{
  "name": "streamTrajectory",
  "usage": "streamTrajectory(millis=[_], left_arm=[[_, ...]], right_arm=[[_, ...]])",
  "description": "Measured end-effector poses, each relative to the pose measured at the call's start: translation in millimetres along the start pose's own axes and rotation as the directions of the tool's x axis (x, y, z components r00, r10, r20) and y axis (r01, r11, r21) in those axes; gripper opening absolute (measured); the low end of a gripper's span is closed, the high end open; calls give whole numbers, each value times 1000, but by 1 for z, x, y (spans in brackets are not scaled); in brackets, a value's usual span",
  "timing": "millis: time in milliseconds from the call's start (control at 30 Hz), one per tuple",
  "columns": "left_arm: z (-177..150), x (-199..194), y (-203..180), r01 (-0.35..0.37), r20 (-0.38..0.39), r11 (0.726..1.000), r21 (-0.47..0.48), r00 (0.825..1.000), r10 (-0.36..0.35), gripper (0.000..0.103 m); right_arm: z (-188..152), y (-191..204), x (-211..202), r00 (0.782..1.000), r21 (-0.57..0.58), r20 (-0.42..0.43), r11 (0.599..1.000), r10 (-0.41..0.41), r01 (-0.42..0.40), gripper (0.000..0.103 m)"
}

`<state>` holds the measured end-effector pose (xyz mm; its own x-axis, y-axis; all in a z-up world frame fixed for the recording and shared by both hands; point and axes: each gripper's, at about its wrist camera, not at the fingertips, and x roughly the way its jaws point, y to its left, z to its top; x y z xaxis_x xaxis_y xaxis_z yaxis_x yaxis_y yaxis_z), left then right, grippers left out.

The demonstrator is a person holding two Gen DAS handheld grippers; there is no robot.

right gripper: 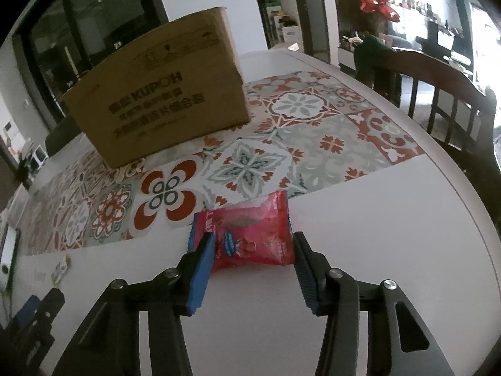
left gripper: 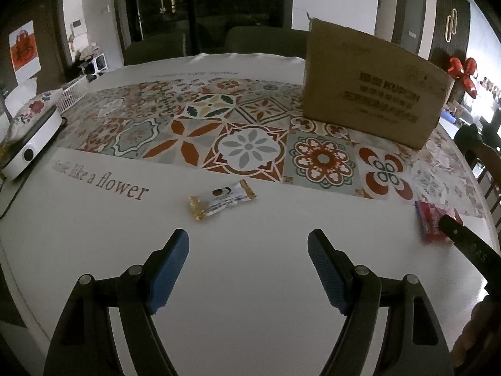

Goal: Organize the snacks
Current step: 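Move the left tool to the white-and-gold snack while the right tool reaches the pink packet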

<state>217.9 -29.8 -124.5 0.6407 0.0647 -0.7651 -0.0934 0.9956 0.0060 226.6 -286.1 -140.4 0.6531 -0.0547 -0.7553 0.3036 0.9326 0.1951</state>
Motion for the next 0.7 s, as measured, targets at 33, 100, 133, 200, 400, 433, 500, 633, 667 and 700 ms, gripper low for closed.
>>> streamTrajectory(millis=[33, 100, 133, 200, 400, 433, 500, 633, 667, 700], left_arm=[[0, 0, 1, -3, 1, 1000, -2, 1000, 3, 78], [0, 1, 4, -6, 2, 1000, -6, 1000, 6, 78], [0, 1, 5, -5, 2, 1000, -8, 1000, 5, 78], [0, 1, 9, -2, 2, 1000, -9, 1000, 2, 78], [3, -2, 20, 12, 30, 1000, 14, 999, -12, 78], [5, -2, 23, 19, 35, 1000, 19, 999, -19, 78], [8, -3, 29, 28, 49, 999, 36, 998, -29, 78], [15, -1, 36, 64, 70, 993, 101, 995, -72, 78], [17, 1, 39, 84, 69, 989, 121, 993, -93, 78], [18, 4, 41, 111, 60, 983, 147, 991, -121, 78]], right_arm=[[-1, 2, -1, 1000, -12, 2, 1000, 0, 0, 47], [-2, 6, -3, 1000, -35, 12, 999, 2, -1, 43], [-3, 8, -5, 1000, -41, 13, 999, 4, -3, 42], [-5, 12, -7, 1000, -49, 13, 999, 17, -17, 38], [-8, 28, -19, 997, -77, 20, 995, 69, -67, 31], [-9, 32, -21, 997, -85, 21, 994, 76, -74, 31], [-10, 41, -26, 995, -100, 30, 991, 91, -87, 31], [-12, 61, -34, 990, -132, 27, 982, 140, -135, 31], [-12, 66, -36, 988, -139, 22, 979, 154, -149, 31], [-13, 73, -36, 986, -148, 18, 975, 167, -163, 31]])
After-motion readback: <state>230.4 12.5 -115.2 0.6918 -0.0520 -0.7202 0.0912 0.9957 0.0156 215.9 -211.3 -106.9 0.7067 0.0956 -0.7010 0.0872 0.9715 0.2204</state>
